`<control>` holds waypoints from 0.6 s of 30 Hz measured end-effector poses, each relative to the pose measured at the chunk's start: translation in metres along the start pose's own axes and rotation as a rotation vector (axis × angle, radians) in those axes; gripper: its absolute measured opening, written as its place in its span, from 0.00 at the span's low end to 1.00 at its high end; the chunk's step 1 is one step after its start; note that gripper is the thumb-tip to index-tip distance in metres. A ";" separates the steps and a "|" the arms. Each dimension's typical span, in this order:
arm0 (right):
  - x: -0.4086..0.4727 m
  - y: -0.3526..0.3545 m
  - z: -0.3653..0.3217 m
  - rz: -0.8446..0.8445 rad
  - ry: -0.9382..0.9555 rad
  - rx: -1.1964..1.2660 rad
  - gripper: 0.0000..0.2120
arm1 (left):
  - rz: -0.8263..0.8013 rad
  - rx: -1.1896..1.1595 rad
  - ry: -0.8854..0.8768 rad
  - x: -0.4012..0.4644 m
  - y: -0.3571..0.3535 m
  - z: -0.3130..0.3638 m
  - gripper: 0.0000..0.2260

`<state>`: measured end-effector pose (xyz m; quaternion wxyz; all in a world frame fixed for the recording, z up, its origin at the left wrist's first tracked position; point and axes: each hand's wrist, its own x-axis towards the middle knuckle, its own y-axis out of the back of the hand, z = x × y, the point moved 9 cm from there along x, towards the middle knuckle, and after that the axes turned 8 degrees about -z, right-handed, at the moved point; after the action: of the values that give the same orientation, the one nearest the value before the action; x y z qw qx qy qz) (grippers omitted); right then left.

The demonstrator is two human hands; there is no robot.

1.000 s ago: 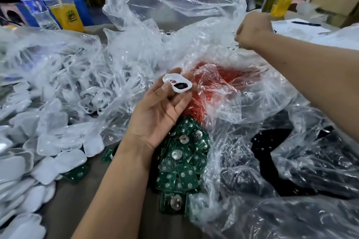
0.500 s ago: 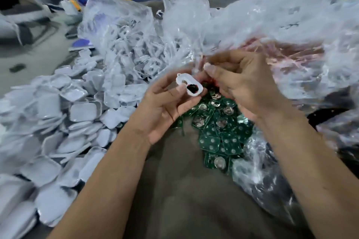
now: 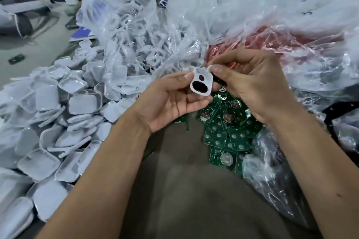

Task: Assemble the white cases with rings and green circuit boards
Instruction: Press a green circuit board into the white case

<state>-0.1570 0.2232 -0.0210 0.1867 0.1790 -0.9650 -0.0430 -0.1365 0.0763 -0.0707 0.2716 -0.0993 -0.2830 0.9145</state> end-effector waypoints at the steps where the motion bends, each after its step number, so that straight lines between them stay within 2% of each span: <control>1: 0.000 -0.001 -0.006 -0.005 0.026 -0.101 0.05 | -0.009 0.013 0.014 0.000 -0.002 -0.001 0.15; 3: 0.001 -0.004 -0.010 -0.018 0.028 -0.236 0.04 | -0.011 0.020 0.038 0.000 -0.003 -0.005 0.13; 8: -0.001 -0.010 -0.012 -0.041 0.000 -0.385 0.03 | -0.002 0.030 0.072 0.001 -0.005 -0.010 0.14; 18: -0.001 -0.008 -0.013 -0.042 -0.025 -0.426 0.01 | 0.017 0.061 0.076 0.002 -0.004 -0.011 0.14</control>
<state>-0.1484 0.2155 -0.0109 0.2075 0.1550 -0.9324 -0.2522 -0.1325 0.0851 -0.0771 0.2773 -0.1281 -0.2437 0.9205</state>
